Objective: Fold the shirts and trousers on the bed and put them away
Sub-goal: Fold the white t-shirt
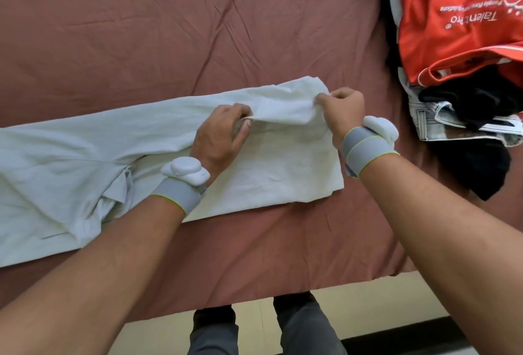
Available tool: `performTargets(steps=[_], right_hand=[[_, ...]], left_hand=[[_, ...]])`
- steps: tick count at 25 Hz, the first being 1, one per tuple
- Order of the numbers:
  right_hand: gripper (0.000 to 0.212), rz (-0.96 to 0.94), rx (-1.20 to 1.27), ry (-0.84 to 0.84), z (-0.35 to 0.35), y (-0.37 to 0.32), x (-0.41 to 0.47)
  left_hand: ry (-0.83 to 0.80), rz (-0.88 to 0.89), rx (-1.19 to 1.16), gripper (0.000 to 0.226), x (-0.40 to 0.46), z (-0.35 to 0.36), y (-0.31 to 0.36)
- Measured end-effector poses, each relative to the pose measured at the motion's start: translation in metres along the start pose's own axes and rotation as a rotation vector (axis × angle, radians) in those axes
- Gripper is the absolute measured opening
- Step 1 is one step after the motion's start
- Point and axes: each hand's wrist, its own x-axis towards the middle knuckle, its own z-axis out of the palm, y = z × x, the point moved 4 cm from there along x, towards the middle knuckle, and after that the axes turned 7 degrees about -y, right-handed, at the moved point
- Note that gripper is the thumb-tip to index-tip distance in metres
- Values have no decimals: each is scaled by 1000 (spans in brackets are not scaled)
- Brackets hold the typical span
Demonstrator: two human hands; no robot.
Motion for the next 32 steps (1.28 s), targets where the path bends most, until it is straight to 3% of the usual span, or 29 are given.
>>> performTargets(steps=[3, 6, 10, 14, 18, 20, 22, 24, 25, 27, 30, 32], right_hand=[[23, -69, 58, 33, -10, -1, -2], [28, -13, 74, -110, -6, 12, -4], [42, -40, 79, -175, 11, -5, 16], [29, -85, 20, -52, 12, -15, 31], [19, -99, 154, 99, 8, 1, 35], [16, -252, -47, 180, 8, -4, 22], [40, -641, -446, 193, 18, -14, -6], [60, -979, -863, -87, 47, -2, -37], [65, -994, -1038, -262, 58, 14, -42], [68, -823, -1235, -466, 65, 47, -36], [77, -752, -1297, -439, 55, 63, -22], [81, -800, -1270, -435, 63, 55, -37]], left_hand=[[-78, 102, 14, 17, -13, 7, 0], [-225, 179, 48, 15, -21, 18, -6], [-269, 178, 80, 10, -20, 24, -11], [-275, 157, 85, 9, -16, 31, -6], [-276, 147, 96, 16, -22, 34, -1], [-206, 143, 79, 31, -19, 27, 2], [-132, 53, 153, 50, -13, 27, 3], [-167, -76, 286, 65, -11, 36, -5], [-206, -103, 343, 71, -12, 42, -11], [-245, -104, 432, 78, -18, 54, -22], [-268, -101, 439, 81, -22, 52, -22], [-241, -135, 417, 78, -40, 28, -22]])
